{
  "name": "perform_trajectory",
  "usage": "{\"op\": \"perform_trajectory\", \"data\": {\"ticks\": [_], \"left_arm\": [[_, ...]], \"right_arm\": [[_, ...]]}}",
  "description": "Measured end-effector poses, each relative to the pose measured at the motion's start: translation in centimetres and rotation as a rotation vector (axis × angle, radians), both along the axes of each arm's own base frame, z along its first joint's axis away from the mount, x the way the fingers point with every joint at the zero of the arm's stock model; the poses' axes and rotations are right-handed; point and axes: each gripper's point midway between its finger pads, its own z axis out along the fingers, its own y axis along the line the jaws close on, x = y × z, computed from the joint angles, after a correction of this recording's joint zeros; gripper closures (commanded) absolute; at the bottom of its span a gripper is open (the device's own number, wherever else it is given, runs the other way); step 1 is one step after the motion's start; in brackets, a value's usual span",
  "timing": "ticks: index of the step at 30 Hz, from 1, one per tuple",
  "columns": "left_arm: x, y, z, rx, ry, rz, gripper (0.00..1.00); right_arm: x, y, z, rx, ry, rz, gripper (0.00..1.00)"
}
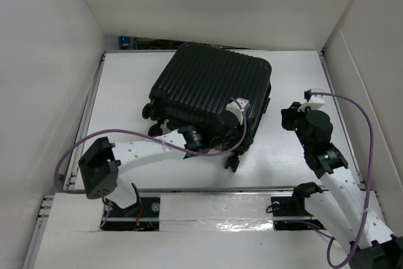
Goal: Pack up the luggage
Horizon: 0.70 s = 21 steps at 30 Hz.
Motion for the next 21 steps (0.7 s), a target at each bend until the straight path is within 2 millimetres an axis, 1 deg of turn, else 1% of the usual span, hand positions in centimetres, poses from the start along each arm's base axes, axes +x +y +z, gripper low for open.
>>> {"op": "perform_trajectory", "data": {"ticks": [1, 2, 3, 4, 5, 7, 8, 10, 11, 12, 13, 14, 16, 17, 18, 19, 20, 21], "left_arm": [[0.5, -0.7, 0.1, -0.003, -0.002, 0.007, 0.42], [0.7, -1.6, 0.3, -0.008, -0.003, -0.002, 0.30], [1.1, -2.6, 0.9, -0.026, -0.021, -0.008, 0.22], [1.6, -3.5, 1.8, -0.048, -0.044, -0.007, 0.09], [2.1, -3.8, 2.5, -0.056, -0.072, 0.006, 0.05], [3.3, -3.5, 4.5, -0.084, -0.116, 0.044, 0.03], [4.0, -2.8, 5.9, -0.107, -0.136, 0.070, 0.03], [5.9, -0.4, 9.3, -0.166, -0.181, 0.147, 0.03], [7.0, 1.2, 11.1, -0.199, -0.203, 0.194, 0.04], [8.1, 3.4, 13.1, -0.237, -0.231, 0.255, 0.05], [9.3, 6.0, 15.2, -0.278, -0.262, 0.330, 0.09], [10.3, 8.9, 17.1, -0.315, -0.293, 0.410, 0.11], [12.8, 15.6, 20.3, -0.389, -0.350, 0.599, 0.16], [13.9, 19.1, 21.2, -0.412, -0.374, 0.695, 0.17], [15.5, 23.0, 21.4, -0.416, -0.394, 0.810, 0.17], [17.2, 27.5, 21.0, -0.407, -0.406, 0.926, 0.18], [18.1, 30.6, 20.6, -0.401, -0.410, 1.004, 0.19], [18.7, 32.2, 20.3, -0.406, -0.403, 1.037, 0.19]], "right_arm": [[0.2, -0.2, -0.4, 0.006, 0.012, -0.004, 0.77], [0.5, -0.4, -0.8, 0.012, 0.024, -0.007, 0.77], [0.7, -0.5, -1.4, 0.016, 0.043, -0.003, 0.78], [0.9, -0.5, -2.1, 0.018, 0.065, 0.000, 0.78], [1.1, -0.4, -2.9, 0.021, 0.087, 0.007, 0.78], [1.3, -0.3, -4.7, 0.025, 0.135, 0.019, 0.78], [1.3, -0.1, -5.5, 0.028, 0.158, 0.028, 0.77], [1.2, 0.1, -7.0, 0.036, 0.190, 0.038, 0.75], [1.2, 0.2, -7.4, 0.040, 0.200, 0.041, 0.75], [1.2, 0.3, -7.7, 0.046, 0.209, 0.049, 0.74], [1.2, 0.3, -7.9, 0.052, 0.215, 0.050, 0.73], [1.4, 0.4, -7.9, 0.059, 0.212, 0.051, 0.73], [1.8, 0.5, -7.4, 0.079, 0.191, 0.053, 0.72], [2.0, 0.5, -7.1, 0.086, 0.180, 0.056, 0.72], [2.2, 0.5, -6.9, 0.095, 0.169, 0.055, 0.72], [2.4, 0.6, -6.7, 0.101, 0.162, 0.054, 0.71], [2.5, 0.6, -6.7, 0.107, 0.158, 0.052, 0.71], [2.7, 0.5, -6.6, 0.113, 0.156, 0.046, 0.71]]}}
